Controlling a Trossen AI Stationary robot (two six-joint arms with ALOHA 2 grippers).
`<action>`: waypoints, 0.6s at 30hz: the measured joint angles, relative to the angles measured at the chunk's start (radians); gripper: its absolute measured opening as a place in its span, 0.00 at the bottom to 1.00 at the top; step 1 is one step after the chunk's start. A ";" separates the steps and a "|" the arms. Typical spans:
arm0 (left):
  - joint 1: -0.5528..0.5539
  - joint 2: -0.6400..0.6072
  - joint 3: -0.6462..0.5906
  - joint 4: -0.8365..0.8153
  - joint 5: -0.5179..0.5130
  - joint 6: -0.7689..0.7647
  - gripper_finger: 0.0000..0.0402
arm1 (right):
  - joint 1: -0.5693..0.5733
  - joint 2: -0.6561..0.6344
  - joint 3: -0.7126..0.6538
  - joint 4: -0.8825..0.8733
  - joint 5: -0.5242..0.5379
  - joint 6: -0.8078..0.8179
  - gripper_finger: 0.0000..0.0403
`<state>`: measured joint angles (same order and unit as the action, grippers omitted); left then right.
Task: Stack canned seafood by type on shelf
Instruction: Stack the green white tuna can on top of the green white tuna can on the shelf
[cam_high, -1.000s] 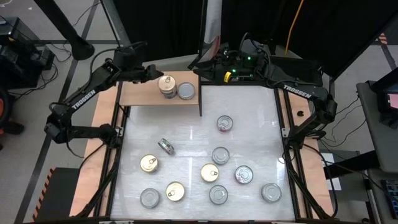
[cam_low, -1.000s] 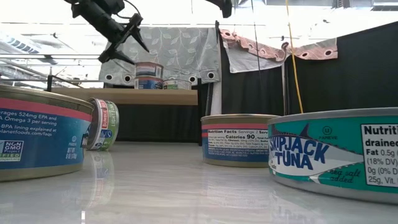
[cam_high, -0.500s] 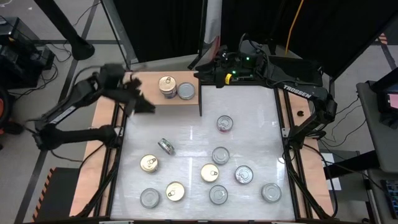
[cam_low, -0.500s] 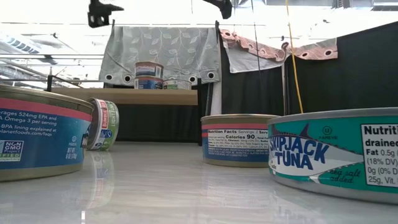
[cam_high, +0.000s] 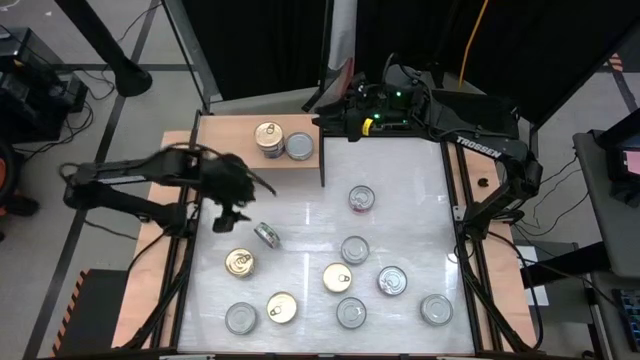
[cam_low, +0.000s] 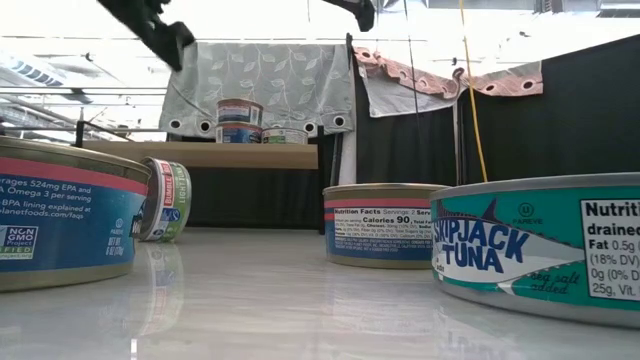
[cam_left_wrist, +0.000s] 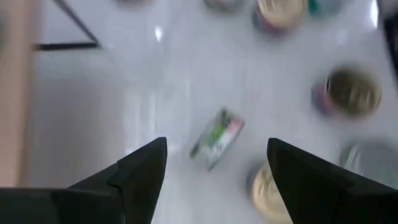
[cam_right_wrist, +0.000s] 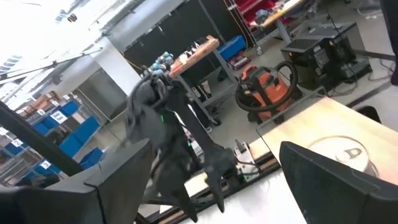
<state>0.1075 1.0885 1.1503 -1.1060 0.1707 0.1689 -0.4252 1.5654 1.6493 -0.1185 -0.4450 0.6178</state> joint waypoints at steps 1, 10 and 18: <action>-0.008 0.026 -0.009 -0.012 0.000 0.037 0.69 | 0.000 -0.003 0.000 -0.005 0.001 -0.002 0.85; -0.036 0.161 -0.147 0.142 0.116 0.134 0.69 | -0.021 -0.105 0.000 -0.122 0.044 -0.035 0.85; -0.079 0.251 -0.206 0.298 0.079 0.162 0.78 | -0.052 -0.172 0.001 -0.257 0.081 -0.087 0.85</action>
<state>0.0280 1.3392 0.9439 -0.8082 0.2497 0.3313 -0.4772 1.3931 1.6505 -0.3752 -0.3642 0.5313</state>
